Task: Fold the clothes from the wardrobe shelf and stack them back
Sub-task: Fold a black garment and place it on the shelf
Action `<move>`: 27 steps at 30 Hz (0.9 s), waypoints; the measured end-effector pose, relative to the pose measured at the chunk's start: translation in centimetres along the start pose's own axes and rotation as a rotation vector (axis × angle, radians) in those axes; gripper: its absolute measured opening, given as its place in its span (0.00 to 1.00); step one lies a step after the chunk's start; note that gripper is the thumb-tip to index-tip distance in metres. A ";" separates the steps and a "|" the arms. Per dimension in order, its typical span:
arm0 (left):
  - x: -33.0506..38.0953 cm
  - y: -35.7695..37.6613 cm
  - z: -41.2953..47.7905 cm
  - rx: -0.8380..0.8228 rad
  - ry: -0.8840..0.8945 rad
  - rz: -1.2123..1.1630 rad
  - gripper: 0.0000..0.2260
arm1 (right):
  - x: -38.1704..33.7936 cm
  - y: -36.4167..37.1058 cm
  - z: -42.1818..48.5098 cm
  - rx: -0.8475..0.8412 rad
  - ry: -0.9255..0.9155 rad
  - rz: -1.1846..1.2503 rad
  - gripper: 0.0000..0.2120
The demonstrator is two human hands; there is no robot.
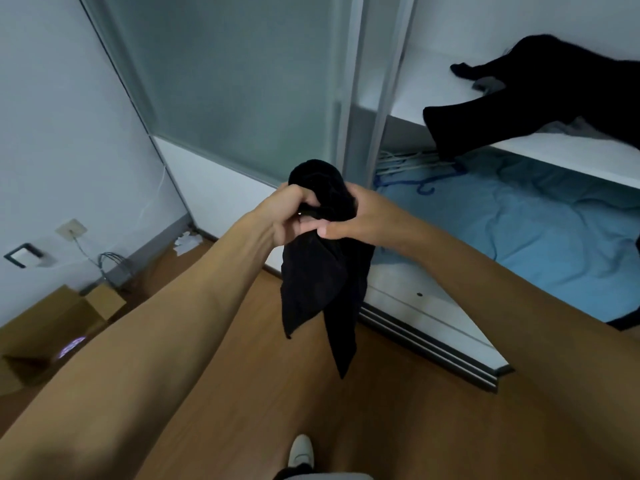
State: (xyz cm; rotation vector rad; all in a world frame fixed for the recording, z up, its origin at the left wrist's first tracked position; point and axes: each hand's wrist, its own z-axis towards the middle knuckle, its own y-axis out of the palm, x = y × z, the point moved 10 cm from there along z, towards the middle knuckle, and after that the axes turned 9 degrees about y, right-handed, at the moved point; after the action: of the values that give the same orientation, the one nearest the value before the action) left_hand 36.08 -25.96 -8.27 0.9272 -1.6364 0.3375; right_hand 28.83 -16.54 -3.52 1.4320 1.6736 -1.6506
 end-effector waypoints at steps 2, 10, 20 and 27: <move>-0.6 1.7 -0.2 -0.037 -0.021 -0.038 0.20 | 0.0 -0.5 -0.3 0.098 -0.004 -0.205 0.26; -1.0 3.3 2.0 -0.253 0.082 0.149 0.28 | 3.0 -9.7 -2.3 0.254 0.089 -0.296 0.25; -2.6 11.8 3.7 -0.332 0.249 0.262 0.30 | 6.4 -17.9 -8.4 0.406 -0.016 0.190 0.22; -3.0 15.0 3.2 -0.265 0.220 0.116 0.28 | 14.7 -18.5 -13.0 0.699 0.087 0.486 0.07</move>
State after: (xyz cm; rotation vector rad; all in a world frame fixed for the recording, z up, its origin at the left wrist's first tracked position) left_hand 23.11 -17.26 -8.10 0.5761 -1.4913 0.2834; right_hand 12.25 4.73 -3.43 2.0364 0.6766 -1.9631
